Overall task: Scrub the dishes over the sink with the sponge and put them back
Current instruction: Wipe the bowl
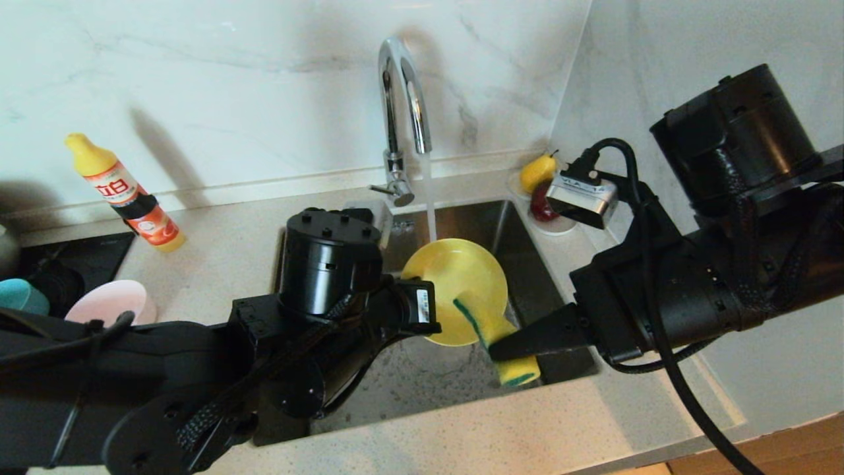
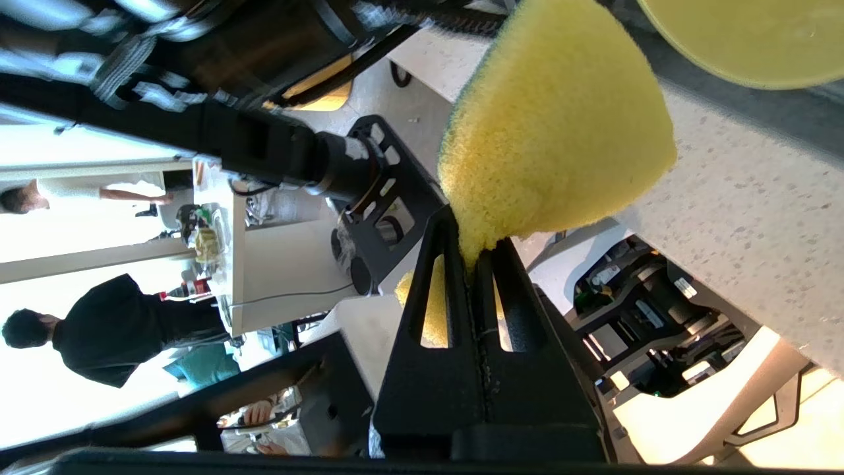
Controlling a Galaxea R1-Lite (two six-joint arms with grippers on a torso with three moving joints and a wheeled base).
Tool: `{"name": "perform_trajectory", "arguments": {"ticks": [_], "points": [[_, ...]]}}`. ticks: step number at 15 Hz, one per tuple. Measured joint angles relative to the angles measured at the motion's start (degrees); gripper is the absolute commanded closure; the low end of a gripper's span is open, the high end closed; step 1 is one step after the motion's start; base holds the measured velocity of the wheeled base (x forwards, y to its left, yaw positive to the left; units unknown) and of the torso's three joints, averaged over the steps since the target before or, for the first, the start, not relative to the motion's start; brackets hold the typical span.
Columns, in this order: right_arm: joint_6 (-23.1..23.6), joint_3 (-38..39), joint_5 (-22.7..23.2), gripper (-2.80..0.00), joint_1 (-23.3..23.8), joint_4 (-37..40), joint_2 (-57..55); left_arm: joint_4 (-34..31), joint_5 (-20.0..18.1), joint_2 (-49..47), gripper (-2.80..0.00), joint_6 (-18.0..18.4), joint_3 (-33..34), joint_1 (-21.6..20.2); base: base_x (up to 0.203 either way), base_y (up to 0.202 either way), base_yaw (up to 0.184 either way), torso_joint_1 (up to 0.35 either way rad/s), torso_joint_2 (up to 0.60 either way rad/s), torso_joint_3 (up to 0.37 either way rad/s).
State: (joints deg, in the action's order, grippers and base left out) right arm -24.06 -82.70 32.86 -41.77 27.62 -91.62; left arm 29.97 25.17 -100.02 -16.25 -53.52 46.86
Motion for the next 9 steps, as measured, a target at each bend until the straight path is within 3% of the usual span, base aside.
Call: {"name": "perform_trajectory", "arguments": {"ticks": [9], "points": [[-0.11, -5.23, -1.88, 0.0, 3.46, -0.27, -6.53, 2.14, -0.22, 1.58, 0.0, -0.52, 0.87, 0.0, 0.0, 0.0, 0.0, 0.0, 0.0, 0.0]]}}
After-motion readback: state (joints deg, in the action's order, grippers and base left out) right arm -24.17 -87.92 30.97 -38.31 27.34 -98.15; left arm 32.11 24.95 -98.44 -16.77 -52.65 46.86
